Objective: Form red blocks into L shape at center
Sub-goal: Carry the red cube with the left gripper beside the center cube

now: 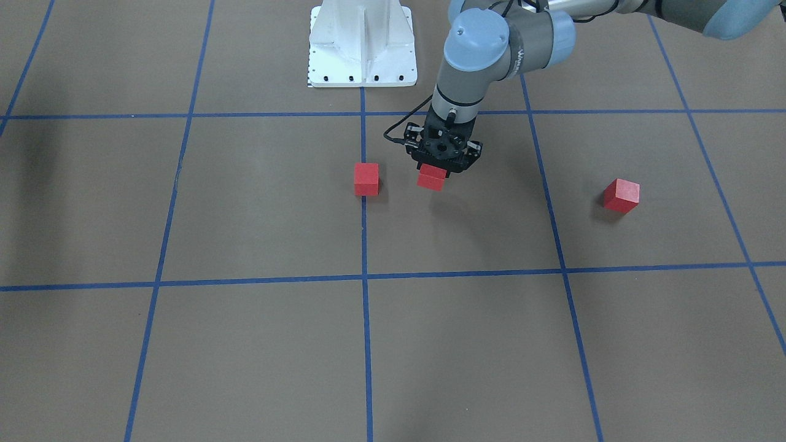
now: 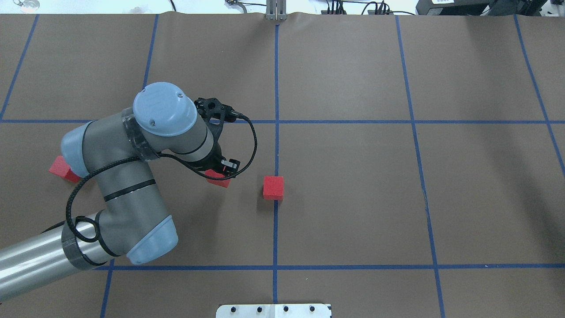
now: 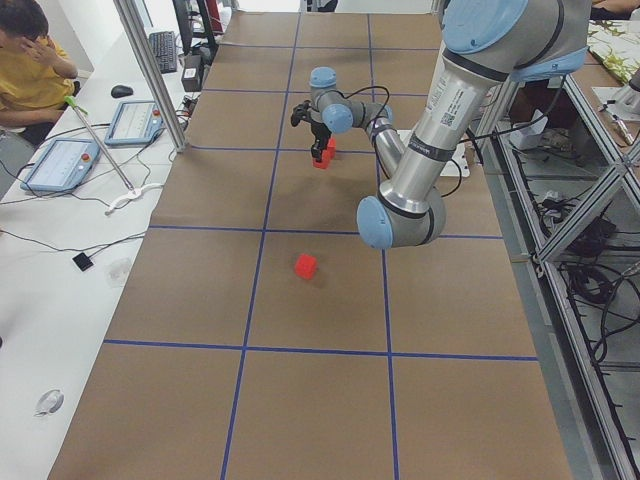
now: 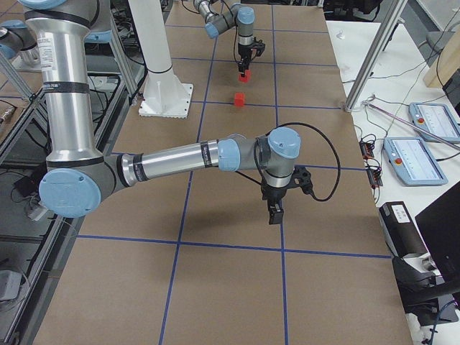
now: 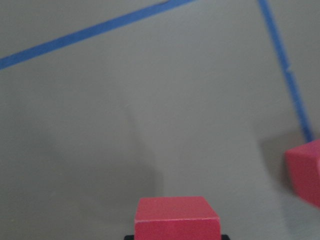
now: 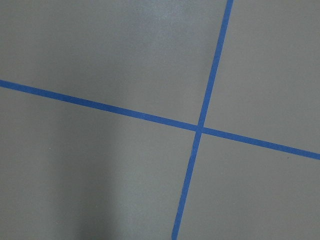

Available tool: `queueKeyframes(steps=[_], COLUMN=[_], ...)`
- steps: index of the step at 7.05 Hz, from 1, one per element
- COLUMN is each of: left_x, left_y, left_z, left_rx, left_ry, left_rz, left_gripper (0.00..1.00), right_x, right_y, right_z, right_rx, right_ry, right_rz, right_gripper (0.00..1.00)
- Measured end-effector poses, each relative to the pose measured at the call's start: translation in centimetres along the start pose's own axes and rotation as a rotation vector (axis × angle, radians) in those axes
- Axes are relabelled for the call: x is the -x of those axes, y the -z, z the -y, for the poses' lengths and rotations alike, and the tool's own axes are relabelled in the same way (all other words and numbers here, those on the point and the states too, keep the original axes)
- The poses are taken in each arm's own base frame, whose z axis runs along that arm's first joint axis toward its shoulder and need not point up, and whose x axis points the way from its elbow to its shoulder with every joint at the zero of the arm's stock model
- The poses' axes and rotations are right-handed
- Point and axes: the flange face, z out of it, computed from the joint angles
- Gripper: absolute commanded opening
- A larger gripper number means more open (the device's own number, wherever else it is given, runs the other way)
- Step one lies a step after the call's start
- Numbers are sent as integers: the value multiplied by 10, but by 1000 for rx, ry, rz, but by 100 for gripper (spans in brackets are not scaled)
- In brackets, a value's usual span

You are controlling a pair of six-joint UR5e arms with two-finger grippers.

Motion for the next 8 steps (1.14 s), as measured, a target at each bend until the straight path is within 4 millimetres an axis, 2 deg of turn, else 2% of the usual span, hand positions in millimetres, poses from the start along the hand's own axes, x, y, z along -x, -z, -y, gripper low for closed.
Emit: queueKeyframes(steps=[2,3,6,8], left_x=[-58,-77,-96,-100], left_y=[8,7,1,-16], left_z=[44,60,77,85], left_rx=[3,6,9,18], left_ry=[88,116,196,229], left_rz=[4,8,13,24], left_gripper=[16,15,15,15], right_x=[-8,-9,-11,-11], right_y=[-11,-13,-16,-17], right_z=[-8,-11,-13,-14], right_rx=[19,25,31,33], right_ry=[-12,-16,-27,-29], right_rz=[2,2,10,15], right_gripper=[99,99,99,99])
